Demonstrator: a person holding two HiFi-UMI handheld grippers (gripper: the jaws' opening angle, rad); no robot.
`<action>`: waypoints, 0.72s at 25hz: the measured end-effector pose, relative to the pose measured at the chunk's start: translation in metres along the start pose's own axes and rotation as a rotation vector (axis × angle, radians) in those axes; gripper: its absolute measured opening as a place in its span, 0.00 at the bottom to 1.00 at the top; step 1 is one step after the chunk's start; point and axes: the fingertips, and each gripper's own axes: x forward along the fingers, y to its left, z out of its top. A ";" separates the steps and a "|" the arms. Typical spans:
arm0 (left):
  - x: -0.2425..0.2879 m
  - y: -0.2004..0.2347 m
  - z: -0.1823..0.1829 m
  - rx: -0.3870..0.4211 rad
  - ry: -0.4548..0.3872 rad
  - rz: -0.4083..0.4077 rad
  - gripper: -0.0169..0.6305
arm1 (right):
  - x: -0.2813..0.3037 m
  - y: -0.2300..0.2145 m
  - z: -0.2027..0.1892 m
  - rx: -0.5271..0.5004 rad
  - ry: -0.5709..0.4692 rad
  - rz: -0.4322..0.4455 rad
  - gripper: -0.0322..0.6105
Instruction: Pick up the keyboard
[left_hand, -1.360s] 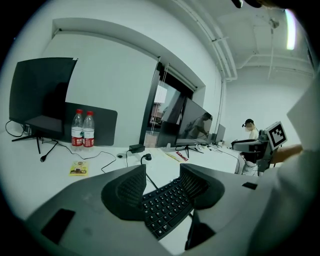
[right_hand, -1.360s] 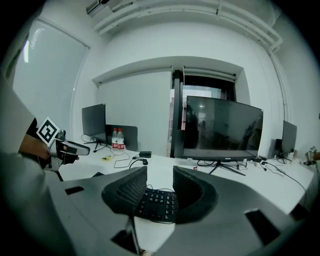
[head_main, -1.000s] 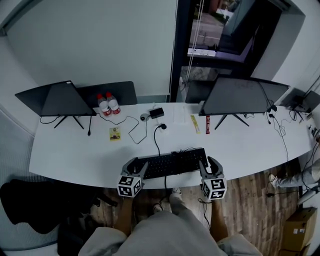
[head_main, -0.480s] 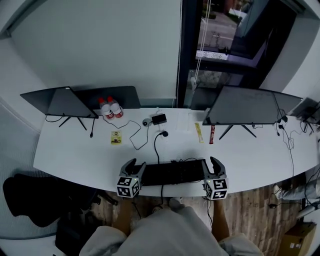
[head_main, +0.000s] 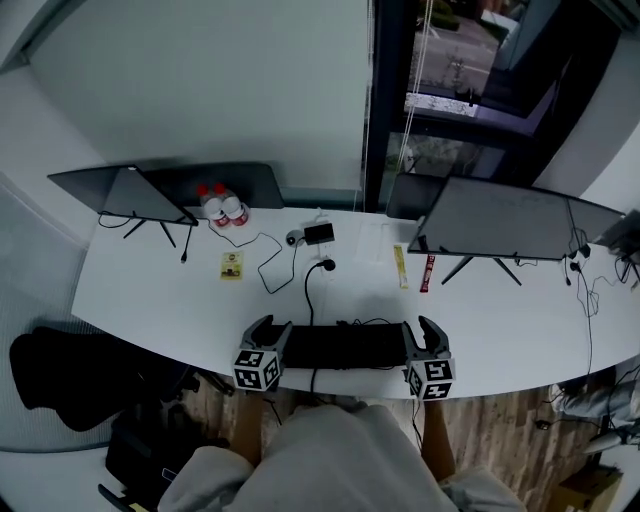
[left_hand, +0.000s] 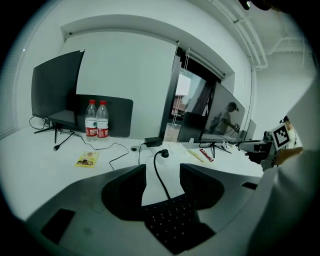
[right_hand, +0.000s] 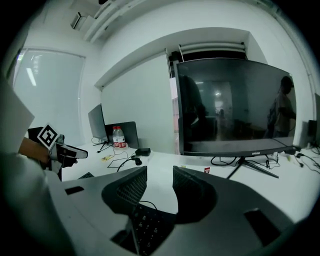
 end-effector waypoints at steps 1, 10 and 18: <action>0.001 0.000 -0.002 -0.003 0.004 0.006 0.35 | 0.002 -0.002 -0.001 0.001 0.003 0.006 0.28; 0.004 0.006 -0.019 -0.017 0.047 0.053 0.35 | 0.016 -0.008 -0.012 0.013 0.047 0.047 0.28; 0.003 0.025 -0.026 -0.025 0.065 0.049 0.35 | 0.028 0.000 -0.015 -0.001 0.078 0.043 0.28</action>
